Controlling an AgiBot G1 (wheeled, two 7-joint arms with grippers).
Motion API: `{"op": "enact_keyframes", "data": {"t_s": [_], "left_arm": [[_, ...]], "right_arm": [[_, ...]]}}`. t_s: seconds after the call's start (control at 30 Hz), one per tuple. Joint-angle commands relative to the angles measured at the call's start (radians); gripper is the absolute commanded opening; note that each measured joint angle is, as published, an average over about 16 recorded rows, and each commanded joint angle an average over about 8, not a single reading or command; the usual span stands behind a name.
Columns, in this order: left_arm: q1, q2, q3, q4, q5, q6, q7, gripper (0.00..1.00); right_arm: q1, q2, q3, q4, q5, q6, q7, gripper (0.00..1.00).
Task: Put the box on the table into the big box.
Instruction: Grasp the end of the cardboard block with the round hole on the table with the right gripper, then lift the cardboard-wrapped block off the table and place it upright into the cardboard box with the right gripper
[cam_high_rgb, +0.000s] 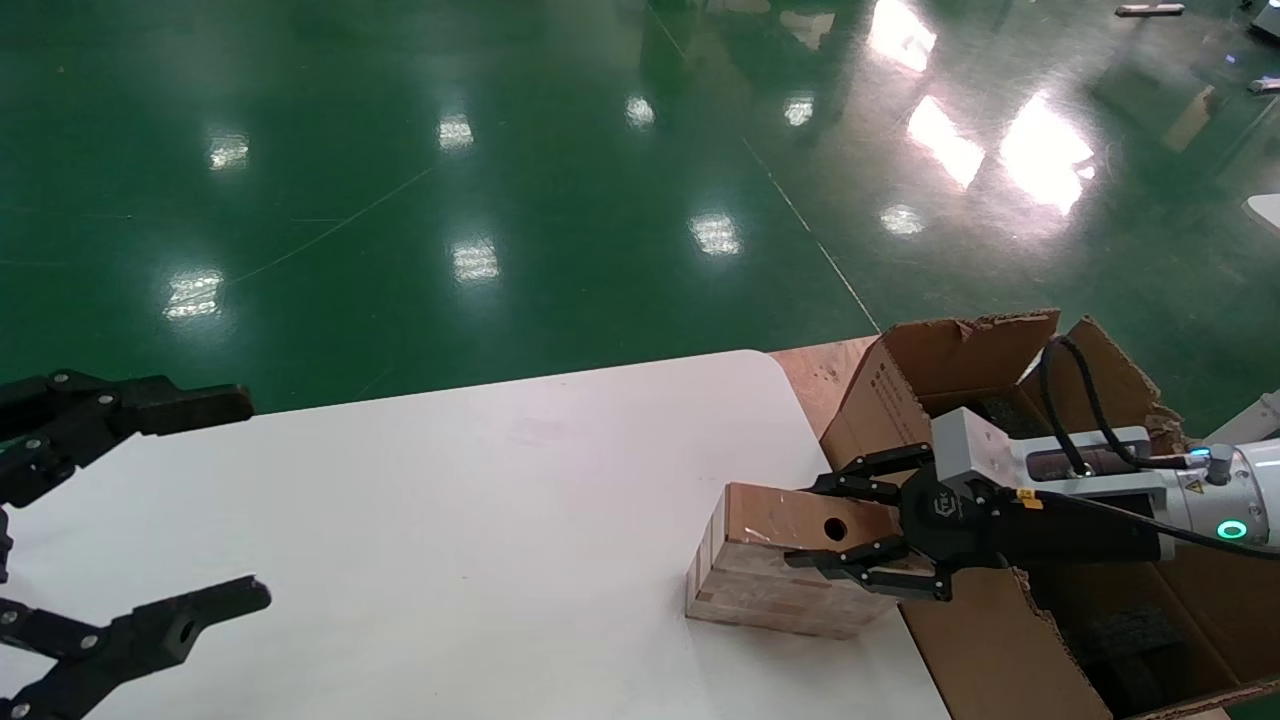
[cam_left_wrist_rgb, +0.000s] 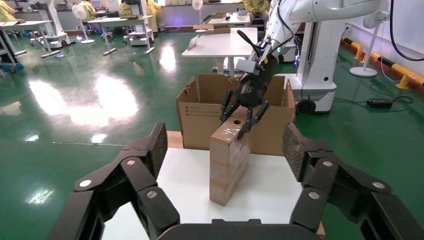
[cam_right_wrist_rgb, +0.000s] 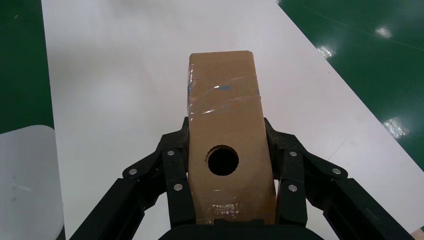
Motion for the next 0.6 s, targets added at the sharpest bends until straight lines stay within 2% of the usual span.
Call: {"op": "enact_keyframes", "data": {"t_s": [0.03, 0.17, 0.23, 0.6], "left_arm": [[0.0, 0.0, 0.0, 0.0, 0.0, 0.0, 0.0, 0.68], [0.0, 0.0, 0.0, 0.0, 0.0, 0.0, 0.0, 0.18], [0.0, 0.0, 0.0, 0.0, 0.0, 0.0, 0.0, 0.02], [0.0, 0.0, 0.0, 0.0, 0.0, 0.0, 0.0, 0.0]], "right_arm": [[0.0, -0.001, 0.0, -0.002, -0.001, 0.001, -0.001, 0.0], [-0.001, 0.004, -0.002, 0.02, 0.006, 0.007, 0.009, 0.0], [0.001, 0.01, -0.003, 0.043, 0.015, 0.008, 0.021, 0.0], [0.067, 0.113, 0.029, 0.245, 0.124, 0.022, 0.168, 0.0]]}}
